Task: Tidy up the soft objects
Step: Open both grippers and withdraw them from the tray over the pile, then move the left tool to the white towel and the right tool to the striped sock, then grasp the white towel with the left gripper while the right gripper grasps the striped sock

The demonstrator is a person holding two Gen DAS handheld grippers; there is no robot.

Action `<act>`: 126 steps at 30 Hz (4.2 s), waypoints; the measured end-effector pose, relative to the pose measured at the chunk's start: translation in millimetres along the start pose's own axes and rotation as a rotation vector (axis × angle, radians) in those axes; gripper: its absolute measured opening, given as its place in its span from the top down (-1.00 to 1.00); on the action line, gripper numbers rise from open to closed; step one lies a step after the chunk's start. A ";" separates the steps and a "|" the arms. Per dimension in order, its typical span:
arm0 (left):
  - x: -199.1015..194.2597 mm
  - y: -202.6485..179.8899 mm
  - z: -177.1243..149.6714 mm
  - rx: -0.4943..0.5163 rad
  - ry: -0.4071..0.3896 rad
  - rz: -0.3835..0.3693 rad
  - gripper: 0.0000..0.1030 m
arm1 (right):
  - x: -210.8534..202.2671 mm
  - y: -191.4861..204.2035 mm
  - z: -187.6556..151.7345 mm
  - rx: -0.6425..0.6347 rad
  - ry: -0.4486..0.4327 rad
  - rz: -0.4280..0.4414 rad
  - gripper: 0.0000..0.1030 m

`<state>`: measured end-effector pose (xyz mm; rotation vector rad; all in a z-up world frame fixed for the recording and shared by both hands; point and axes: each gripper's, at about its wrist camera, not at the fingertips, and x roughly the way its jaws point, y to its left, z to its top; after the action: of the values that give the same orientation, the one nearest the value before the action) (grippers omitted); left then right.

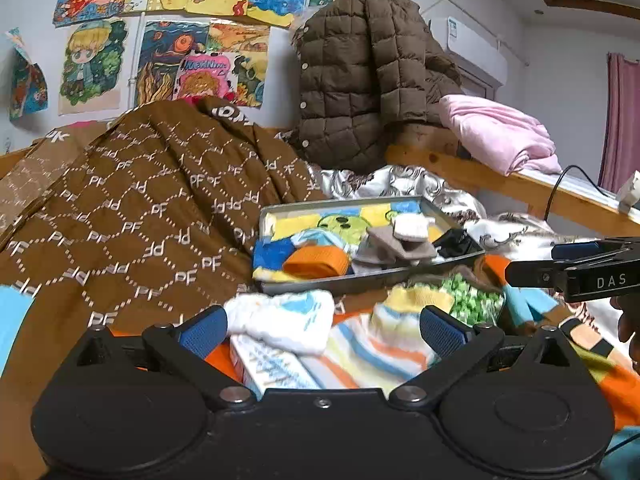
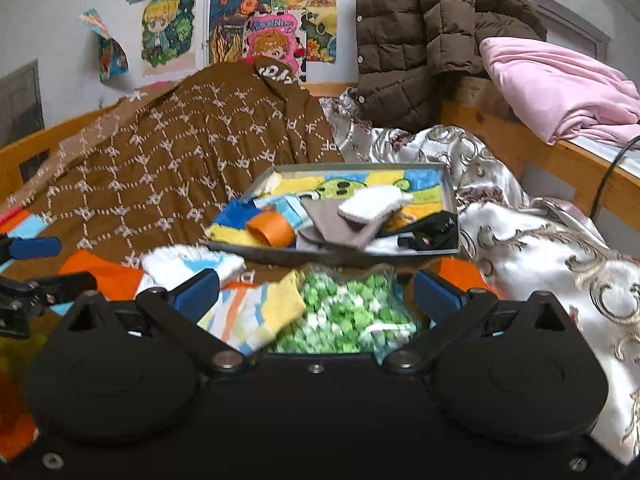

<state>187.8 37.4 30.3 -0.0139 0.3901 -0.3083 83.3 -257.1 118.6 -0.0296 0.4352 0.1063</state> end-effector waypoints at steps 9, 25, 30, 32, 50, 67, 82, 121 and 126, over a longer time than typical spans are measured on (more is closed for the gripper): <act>-9.9 4.0 -30.0 -0.035 0.080 0.043 -0.98 | -14.9 9.5 -42.3 0.088 0.006 -0.057 -0.99; -6.3 6.0 -46.7 0.003 0.180 0.075 -0.98 | -8.5 30.1 -94.3 0.088 0.074 -0.040 -0.99; -3.1 1.6 -49.0 0.020 0.194 0.100 -0.98 | -5.3 29.5 -100.2 0.073 0.086 -0.015 -0.99; -0.8 -0.5 -49.4 0.022 0.210 0.098 -0.98 | -3.8 27.7 -102.8 0.077 0.097 -0.012 -0.99; -6.7 -12.4 -45.6 0.153 0.332 0.126 -0.98 | -8.8 20.7 -106.2 0.134 0.111 0.058 -0.99; 62.2 -6.8 -0.4 0.199 0.236 0.052 -0.98 | 17.3 39.5 -89.7 0.044 -0.024 0.095 -0.99; 101.2 10.3 0.5 0.134 0.257 0.084 -0.98 | 65.4 66.3 -71.6 -0.062 -0.082 0.162 -0.99; 181.3 -5.1 8.3 0.238 0.382 0.101 -0.25 | 107.6 85.7 -72.8 -0.376 -0.059 0.097 -0.15; 183.5 -6.3 10.0 0.243 0.399 0.118 -0.07 | 103.9 87.2 -76.0 -0.411 -0.068 0.084 0.03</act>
<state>351.0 -23.8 -28.3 0.3118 0.7440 -0.2392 135.6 -164.3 5.4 -0.4111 0.3408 0.2774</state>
